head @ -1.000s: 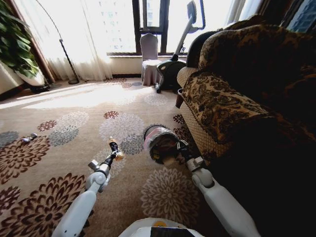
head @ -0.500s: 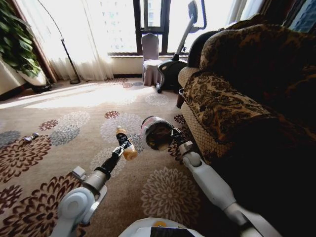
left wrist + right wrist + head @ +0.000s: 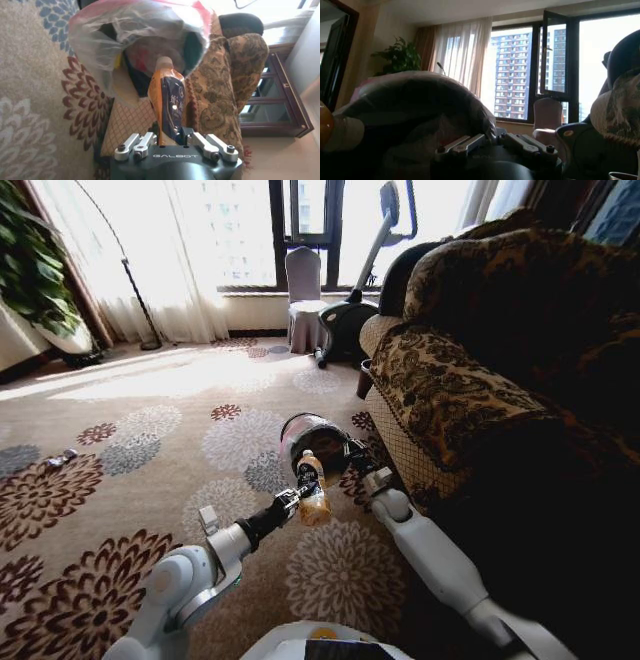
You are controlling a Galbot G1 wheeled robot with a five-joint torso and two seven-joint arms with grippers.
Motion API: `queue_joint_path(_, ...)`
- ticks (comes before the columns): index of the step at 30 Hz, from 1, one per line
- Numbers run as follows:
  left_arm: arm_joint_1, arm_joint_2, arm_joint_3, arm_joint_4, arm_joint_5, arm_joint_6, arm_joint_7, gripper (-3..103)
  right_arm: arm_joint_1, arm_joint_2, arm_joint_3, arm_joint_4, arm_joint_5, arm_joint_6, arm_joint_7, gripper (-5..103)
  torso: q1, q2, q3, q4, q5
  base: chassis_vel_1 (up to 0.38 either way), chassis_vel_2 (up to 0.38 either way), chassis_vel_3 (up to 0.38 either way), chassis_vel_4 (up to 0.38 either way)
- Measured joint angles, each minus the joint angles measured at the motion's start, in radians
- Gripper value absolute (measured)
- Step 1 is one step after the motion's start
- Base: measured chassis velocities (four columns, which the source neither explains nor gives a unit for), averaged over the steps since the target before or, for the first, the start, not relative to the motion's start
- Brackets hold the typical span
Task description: Pick up the trash from the ground and place it into the trash bin.
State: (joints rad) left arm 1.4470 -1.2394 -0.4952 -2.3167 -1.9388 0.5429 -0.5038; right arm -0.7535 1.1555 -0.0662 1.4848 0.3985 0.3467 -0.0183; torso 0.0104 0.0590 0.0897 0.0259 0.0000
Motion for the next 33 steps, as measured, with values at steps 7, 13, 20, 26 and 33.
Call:
queue_joint_path(7, -0.052, -0.023, 0.035, 0.098, 0.022, -0.025, -0.018, 26, 0.007, -0.003, -0.015, 0.028, -0.004, 0.011, 0.001, 0, 0.0, 0.0, 0.0, -0.0001, 0.0, 0.0, 0.0, 0.0, 0.0)
queue_joint_path(13, -0.092, -0.041, 0.05, 0.158, 0.052, -0.046, -0.011, 26, 0.002, 0.009, -0.024, 0.041, -0.025, 0.017, 0.0, 0, 0.0, 0.0, 0.0, 0.0001, 0.0, 0.0, 0.0, 0.0, 0.0)
queue_joint_path(20, -0.129, -0.058, 0.06, 0.177, 0.068, -0.128, 0.038, 26, -0.012, 0.01, -0.029, 0.048, -0.044, 0.045, 0.0, 0, 0.0, 0.0, 0.0, 0.0, 0.0, 0.0, 0.0, 0.0, 0.0)
queue_joint_path(26, -0.133, -0.062, 0.072, 0.189, 0.091, -0.181, 0.057, 26, -0.035, 0.015, -0.023, 0.046, -0.055, 0.061, 0.001, 0, 0.0, 0.0, 0.0, -0.0002, 0.0, 0.0, 0.0, 0.0, 0.0)
queue_joint_path(33, -0.143, -0.075, 0.078, 0.205, 0.105, -0.253, 0.062, 26, -0.052, 0.023, -0.036, 0.064, -0.091, 0.073, 0.001, 0, 0.0, 0.0, 0.0, -0.0001, 0.0, 0.0, 0.0, 0.0, 0.0)
